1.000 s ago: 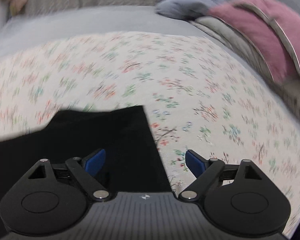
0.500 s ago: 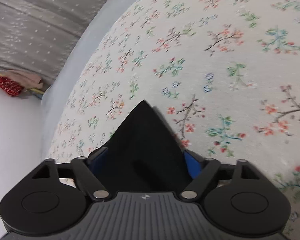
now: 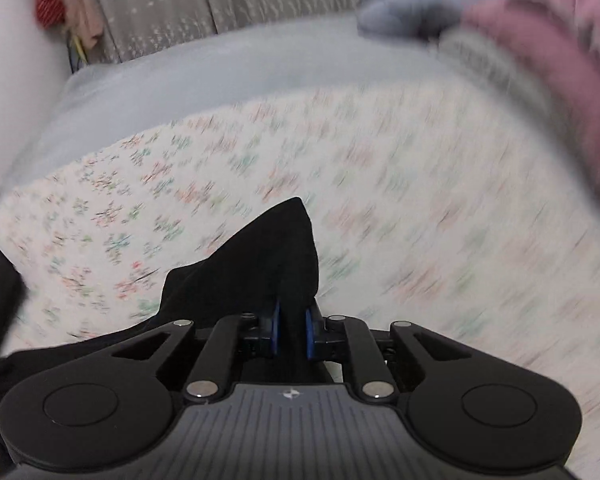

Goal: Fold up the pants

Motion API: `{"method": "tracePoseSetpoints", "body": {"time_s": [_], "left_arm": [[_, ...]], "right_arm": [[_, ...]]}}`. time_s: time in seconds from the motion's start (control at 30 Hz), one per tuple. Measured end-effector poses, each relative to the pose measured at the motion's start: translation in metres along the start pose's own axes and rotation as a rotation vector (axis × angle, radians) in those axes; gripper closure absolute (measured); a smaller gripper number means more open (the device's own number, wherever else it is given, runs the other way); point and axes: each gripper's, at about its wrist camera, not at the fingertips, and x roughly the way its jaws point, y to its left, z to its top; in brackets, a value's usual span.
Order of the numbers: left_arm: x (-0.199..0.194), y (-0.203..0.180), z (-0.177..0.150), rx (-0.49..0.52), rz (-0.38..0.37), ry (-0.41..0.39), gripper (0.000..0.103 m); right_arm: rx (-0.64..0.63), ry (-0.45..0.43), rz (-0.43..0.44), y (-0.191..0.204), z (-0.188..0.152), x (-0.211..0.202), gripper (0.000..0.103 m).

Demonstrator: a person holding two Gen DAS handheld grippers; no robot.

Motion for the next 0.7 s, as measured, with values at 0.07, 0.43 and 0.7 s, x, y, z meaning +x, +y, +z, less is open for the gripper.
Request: {"method": "tracePoseSetpoints", "body": {"time_s": [0.07, 0.43, 0.7], "left_arm": [[-0.015, -0.017, 0.008, -0.045, -0.057, -0.036, 0.091], [0.025, -0.118, -0.030, -0.160, -0.158, -0.047, 0.089], [0.054, -0.114, -0.028, -0.107, -0.141, 0.018, 0.081]], "right_arm": [[-0.023, -0.021, -0.009, 0.000, 0.017, -0.024, 0.093], [-0.174, -0.084, -0.207, -0.032, 0.074, -0.154, 0.092], [-0.223, -0.104, -0.310, -0.047, 0.042, -0.141, 0.092]]}}
